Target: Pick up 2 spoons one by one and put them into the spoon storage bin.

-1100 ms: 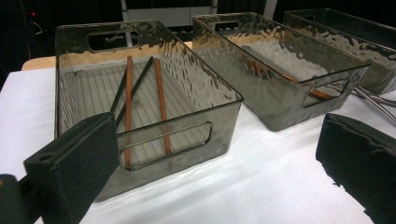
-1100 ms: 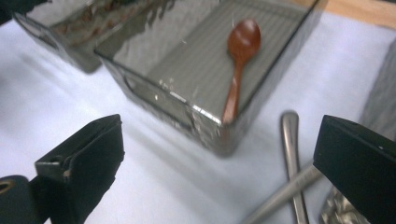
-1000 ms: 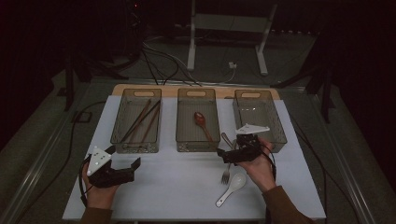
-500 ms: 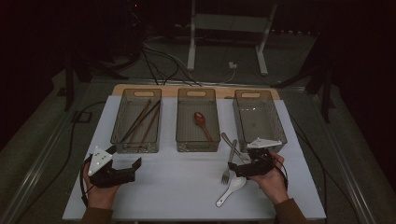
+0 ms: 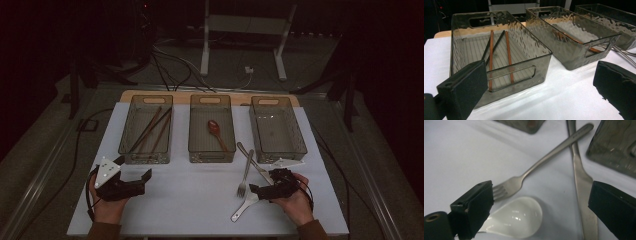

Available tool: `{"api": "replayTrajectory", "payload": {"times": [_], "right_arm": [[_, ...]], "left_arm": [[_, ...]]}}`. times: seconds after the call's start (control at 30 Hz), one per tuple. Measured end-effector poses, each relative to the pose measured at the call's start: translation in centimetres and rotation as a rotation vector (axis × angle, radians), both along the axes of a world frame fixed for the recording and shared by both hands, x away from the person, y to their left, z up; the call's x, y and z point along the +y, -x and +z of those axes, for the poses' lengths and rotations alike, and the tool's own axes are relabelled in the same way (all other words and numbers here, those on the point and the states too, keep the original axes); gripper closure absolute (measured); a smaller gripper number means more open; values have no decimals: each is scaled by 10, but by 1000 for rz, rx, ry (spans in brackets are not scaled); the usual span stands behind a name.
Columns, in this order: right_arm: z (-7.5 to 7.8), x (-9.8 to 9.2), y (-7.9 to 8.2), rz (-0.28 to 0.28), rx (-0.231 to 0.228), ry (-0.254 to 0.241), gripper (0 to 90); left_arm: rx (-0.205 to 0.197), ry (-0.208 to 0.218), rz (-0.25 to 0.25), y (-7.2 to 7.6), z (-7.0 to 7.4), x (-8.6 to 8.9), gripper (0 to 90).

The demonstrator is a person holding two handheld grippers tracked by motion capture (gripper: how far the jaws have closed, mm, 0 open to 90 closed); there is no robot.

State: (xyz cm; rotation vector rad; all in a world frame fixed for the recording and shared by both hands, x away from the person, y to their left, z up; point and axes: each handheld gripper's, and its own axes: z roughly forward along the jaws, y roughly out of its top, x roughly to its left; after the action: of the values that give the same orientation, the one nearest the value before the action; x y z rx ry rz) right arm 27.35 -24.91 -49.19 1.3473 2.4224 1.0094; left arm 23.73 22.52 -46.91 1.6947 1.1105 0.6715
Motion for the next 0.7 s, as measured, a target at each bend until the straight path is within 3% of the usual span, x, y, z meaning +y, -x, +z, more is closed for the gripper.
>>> {"api": "replayTrajectory", "payload": {"times": [0.5, 0.63, 0.7], "right_arm": [[-5, -1, 6, 14, 0, -2, 74], [-9, 1, 7, 15, 6, 4, 99], [-11, 3, 8, 15, 9, 18, 159]], "left_arm": [[-2, -18, -3, -1, -1, -3, 6], [-13, -10, 1, 0, 1, -1, 6], [-14, -3, 4, 0, 1, 0, 6]]}}
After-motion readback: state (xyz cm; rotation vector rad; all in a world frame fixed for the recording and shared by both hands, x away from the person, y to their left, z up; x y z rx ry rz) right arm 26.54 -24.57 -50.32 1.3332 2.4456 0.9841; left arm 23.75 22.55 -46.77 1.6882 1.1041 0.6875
